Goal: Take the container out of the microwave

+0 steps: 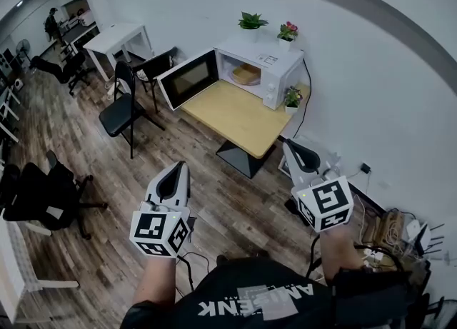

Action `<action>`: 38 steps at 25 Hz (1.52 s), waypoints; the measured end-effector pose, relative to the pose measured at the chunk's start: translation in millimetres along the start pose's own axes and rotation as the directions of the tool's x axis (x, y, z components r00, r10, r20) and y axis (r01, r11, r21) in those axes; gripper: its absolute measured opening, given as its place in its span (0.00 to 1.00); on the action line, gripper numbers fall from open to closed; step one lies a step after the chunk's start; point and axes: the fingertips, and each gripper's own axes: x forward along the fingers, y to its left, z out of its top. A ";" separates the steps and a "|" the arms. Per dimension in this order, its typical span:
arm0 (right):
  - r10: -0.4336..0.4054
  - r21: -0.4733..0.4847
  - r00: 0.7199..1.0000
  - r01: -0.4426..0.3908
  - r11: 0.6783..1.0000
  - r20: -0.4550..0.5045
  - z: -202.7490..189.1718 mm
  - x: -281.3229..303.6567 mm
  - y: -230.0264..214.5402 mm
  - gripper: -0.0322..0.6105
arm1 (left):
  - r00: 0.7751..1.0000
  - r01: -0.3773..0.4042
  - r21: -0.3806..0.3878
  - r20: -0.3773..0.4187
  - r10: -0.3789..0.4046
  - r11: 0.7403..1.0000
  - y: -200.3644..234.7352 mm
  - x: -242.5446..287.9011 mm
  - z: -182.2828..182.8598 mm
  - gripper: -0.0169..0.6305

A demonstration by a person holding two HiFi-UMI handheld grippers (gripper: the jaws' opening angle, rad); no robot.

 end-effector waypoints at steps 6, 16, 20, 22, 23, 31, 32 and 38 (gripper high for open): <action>-0.003 0.006 1.000 0.003 1.000 0.007 0.6 0.0 10.4 0.06 | 1.000 0.009 0.005 0.000 -0.009 1.000 6.3 -7.1 -3.3 0.03; -0.001 0.008 1.000 0.000 1.000 0.004 7.1 23.2 38.6 0.06 | 1.000 0.000 0.024 0.002 0.000 1.000 40.3 -17.5 -5.3 0.03; 0.013 -0.004 1.000 -0.013 1.000 0.002 6.6 32.4 58.0 0.06 | 1.000 -0.013 0.039 -0.015 0.013 0.999 57.0 -23.1 -17.4 0.03; 0.016 0.000 1.000 -0.016 1.000 0.008 8.3 38.0 62.0 0.06 | 1.000 0.000 0.014 -0.003 0.000 1.000 62.6 -24.7 -17.9 0.03; 0.018 0.003 1.000 -0.018 1.000 0.009 8.5 41.8 62.3 0.06 | 1.000 0.002 0.004 0.003 -0.002 1.000 65.5 -24.7 -17.3 0.03; 0.055 0.014 0.998 -0.055 0.998 0.041 11.5 88.6 37.8 0.06 | 0.999 -0.052 0.013 0.016 0.052 0.999 88.9 4.5 -12.6 0.03; 0.066 0.014 0.997 -0.066 0.998 0.044 11.3 97.4 33.0 0.06 | 0.998 -0.067 0.014 0.015 0.066 0.998 92.6 10.8 -11.5 0.03; 0.122 0.000 0.991 -0.122 0.993 0.064 17.9 155.6 -2.6 0.06 | 0.991 -0.133 0.024 0.024 0.132 0.991 110.4 58.8 5.8 0.03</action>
